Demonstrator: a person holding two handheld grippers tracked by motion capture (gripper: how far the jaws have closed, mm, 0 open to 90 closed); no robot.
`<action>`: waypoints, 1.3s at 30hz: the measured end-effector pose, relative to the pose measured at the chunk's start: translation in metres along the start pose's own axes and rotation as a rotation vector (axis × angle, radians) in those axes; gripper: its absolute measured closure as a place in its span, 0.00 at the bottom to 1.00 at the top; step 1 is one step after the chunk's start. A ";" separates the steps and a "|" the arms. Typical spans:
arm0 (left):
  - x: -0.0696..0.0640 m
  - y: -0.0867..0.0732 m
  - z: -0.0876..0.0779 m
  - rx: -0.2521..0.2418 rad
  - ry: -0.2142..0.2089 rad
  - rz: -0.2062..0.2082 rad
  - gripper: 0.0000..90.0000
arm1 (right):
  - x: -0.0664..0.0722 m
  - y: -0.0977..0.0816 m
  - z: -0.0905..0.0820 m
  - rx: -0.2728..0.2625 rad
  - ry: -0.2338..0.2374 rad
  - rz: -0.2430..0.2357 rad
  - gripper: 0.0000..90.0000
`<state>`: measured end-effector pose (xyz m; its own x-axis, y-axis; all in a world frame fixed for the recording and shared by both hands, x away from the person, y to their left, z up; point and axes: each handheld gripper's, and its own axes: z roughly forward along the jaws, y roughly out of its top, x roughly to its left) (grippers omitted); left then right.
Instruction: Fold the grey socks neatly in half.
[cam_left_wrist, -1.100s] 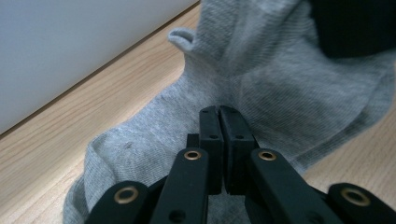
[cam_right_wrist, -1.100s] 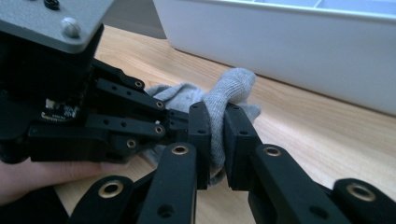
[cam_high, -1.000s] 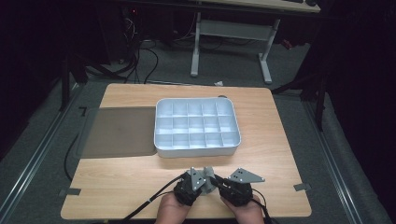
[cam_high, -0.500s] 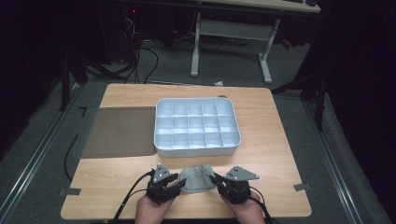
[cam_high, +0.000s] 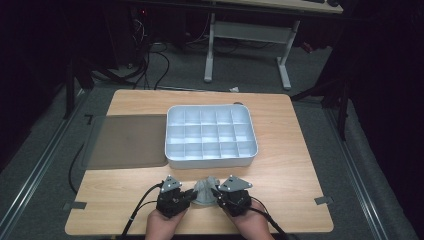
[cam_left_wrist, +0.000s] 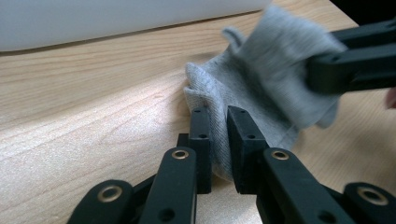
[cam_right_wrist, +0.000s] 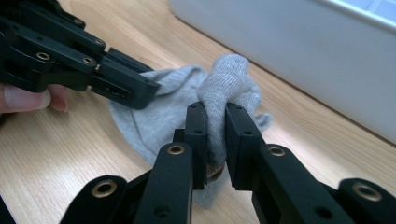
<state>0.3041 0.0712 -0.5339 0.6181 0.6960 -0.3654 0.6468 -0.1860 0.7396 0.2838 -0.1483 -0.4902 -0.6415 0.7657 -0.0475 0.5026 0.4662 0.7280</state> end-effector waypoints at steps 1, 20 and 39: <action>0.000 0.000 0.000 0.000 0.000 0.000 0.89 | 0.002 0.001 0.003 0.004 0.007 -0.003 0.90; 0.000 -0.001 0.001 0.014 -0.015 0.007 0.83 | 0.012 0.011 0.014 -0.025 0.065 0.012 0.74; -0.004 -0.005 -0.010 -0.009 -0.061 -0.002 0.76 | 0.010 -0.002 0.010 -0.052 0.084 0.098 0.72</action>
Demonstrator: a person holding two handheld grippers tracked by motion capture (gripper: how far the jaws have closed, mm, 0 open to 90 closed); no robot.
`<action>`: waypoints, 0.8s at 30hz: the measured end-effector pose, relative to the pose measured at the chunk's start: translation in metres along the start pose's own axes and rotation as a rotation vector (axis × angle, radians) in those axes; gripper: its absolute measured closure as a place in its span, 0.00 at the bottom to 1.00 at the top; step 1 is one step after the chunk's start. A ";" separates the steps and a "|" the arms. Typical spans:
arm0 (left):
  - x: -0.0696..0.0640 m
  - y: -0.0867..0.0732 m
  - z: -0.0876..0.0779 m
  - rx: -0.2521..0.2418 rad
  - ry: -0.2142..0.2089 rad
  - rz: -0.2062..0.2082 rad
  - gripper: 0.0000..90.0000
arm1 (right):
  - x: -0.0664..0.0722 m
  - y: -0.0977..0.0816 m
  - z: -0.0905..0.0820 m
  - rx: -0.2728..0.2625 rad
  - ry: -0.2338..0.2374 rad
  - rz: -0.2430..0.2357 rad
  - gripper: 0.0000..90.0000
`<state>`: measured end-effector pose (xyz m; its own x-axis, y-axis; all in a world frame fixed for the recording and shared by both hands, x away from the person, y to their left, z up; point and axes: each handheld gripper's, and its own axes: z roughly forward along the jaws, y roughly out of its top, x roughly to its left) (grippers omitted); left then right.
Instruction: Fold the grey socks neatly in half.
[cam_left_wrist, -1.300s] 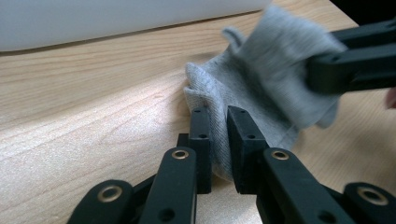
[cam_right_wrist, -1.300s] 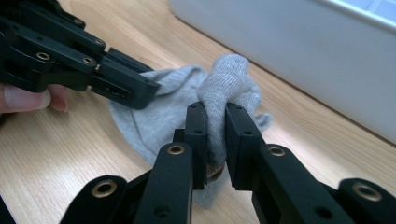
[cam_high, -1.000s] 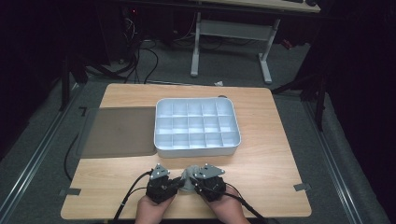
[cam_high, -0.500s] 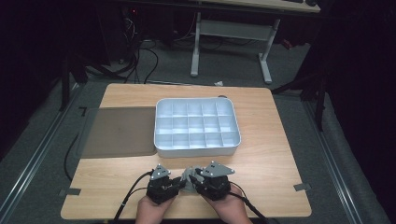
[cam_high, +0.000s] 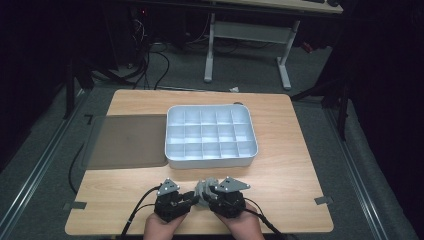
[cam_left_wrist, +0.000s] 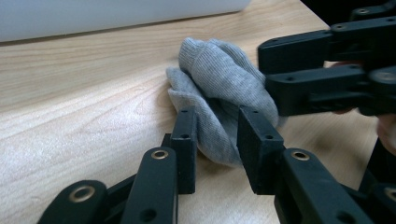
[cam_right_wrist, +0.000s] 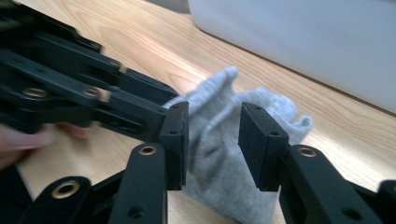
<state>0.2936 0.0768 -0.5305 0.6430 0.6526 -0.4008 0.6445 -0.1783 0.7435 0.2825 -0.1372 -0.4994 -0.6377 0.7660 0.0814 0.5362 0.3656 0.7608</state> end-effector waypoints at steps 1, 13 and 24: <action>0.000 0.000 -0.001 -0.002 -0.001 -0.001 0.76 | -0.001 -0.001 0.001 0.005 -0.006 -0.003 0.73; 0.004 -0.004 -0.003 0.027 0.001 0.001 0.82 | -0.005 -0.008 0.010 0.036 0.001 -0.002 0.94; 0.004 -0.002 0.003 0.049 0.017 0.007 0.91 | 0.000 0.004 0.003 -0.014 -0.009 -0.035 0.98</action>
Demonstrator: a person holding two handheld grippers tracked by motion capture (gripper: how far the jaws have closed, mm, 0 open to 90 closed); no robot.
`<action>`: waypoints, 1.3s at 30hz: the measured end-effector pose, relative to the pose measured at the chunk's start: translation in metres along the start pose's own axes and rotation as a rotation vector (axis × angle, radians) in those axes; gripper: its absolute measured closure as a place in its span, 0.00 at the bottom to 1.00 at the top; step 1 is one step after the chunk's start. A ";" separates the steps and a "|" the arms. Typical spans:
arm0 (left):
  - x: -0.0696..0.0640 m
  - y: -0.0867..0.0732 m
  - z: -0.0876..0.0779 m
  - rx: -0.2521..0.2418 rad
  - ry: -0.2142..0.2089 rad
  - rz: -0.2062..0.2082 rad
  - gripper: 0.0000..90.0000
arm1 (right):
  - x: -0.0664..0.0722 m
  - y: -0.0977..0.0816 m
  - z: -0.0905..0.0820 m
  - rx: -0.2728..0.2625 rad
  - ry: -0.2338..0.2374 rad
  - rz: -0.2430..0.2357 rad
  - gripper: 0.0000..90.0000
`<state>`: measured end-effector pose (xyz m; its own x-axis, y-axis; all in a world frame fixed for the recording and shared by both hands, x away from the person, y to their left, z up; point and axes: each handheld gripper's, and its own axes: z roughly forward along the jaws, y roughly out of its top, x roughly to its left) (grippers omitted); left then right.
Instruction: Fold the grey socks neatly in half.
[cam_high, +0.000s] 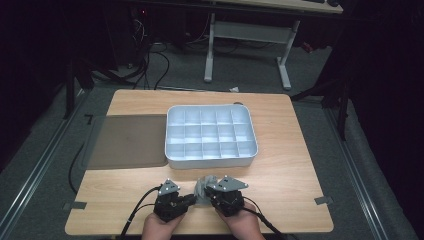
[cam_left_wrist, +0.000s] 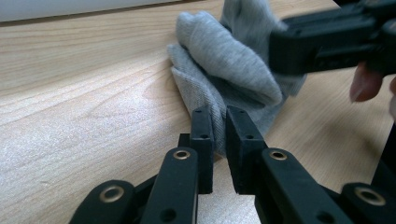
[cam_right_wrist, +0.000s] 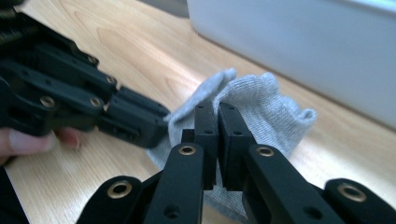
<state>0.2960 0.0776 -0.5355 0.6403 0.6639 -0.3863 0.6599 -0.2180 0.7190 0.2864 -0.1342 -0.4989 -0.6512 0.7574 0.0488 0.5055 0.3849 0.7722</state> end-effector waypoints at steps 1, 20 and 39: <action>0.000 0.000 0.000 0.000 -0.002 0.000 0.91 | 0.001 0.002 -0.001 -0.002 -0.003 -0.003 0.98; 0.003 0.000 -0.001 0.043 -0.025 -0.004 0.86 | 0.015 -0.003 0.023 0.084 0.056 -0.078 0.98; -0.015 0.023 -0.002 -0.170 0.085 0.186 1.00 | 0.019 -0.012 0.026 0.053 0.054 -0.078 0.98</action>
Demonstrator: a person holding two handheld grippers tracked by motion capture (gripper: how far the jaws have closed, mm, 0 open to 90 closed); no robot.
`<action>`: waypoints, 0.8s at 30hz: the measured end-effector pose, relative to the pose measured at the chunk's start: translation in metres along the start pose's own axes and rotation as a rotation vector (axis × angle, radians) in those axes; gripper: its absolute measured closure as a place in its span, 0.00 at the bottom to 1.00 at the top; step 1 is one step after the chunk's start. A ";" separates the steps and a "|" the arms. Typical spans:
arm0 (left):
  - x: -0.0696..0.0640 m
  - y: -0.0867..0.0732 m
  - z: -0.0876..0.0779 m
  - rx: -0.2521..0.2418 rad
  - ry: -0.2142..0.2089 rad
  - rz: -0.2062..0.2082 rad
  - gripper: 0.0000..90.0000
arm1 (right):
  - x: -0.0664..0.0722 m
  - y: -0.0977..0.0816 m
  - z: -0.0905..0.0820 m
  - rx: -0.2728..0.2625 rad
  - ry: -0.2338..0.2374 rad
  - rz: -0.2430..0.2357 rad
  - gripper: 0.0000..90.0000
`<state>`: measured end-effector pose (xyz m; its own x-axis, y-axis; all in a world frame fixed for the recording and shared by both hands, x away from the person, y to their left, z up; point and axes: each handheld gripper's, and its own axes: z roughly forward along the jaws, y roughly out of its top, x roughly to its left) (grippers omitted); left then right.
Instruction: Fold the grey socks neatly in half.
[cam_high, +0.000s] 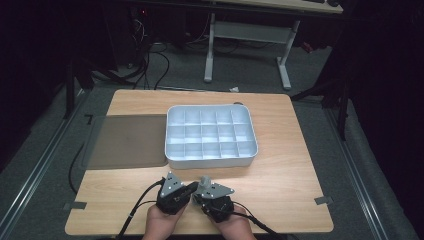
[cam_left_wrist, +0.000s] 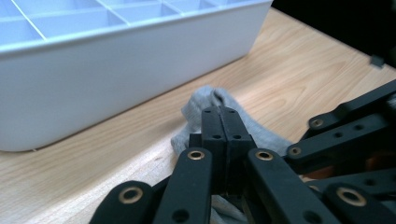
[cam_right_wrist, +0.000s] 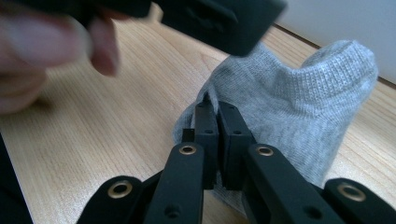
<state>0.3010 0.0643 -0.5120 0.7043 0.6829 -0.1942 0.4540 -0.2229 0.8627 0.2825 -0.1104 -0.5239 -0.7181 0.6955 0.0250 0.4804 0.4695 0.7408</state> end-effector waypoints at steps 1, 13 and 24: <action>0.000 0.000 0.000 0.000 0.000 0.000 1.00 | 0.000 0.000 0.000 0.000 0.000 0.000 0.98; 0.004 -0.010 0.012 0.066 0.031 0.006 1.00 | -0.001 -0.002 -0.001 -0.013 0.015 0.010 0.93; 0.003 -0.011 0.014 0.073 0.034 0.019 1.00 | -0.024 0.011 -0.044 -0.139 -0.043 0.077 0.88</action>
<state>0.3053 0.0593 -0.5287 0.6948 0.7009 -0.1612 0.4804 -0.2855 0.8293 0.2827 -0.1462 -0.4866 -0.6579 0.7508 0.0588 0.4569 0.3358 0.8237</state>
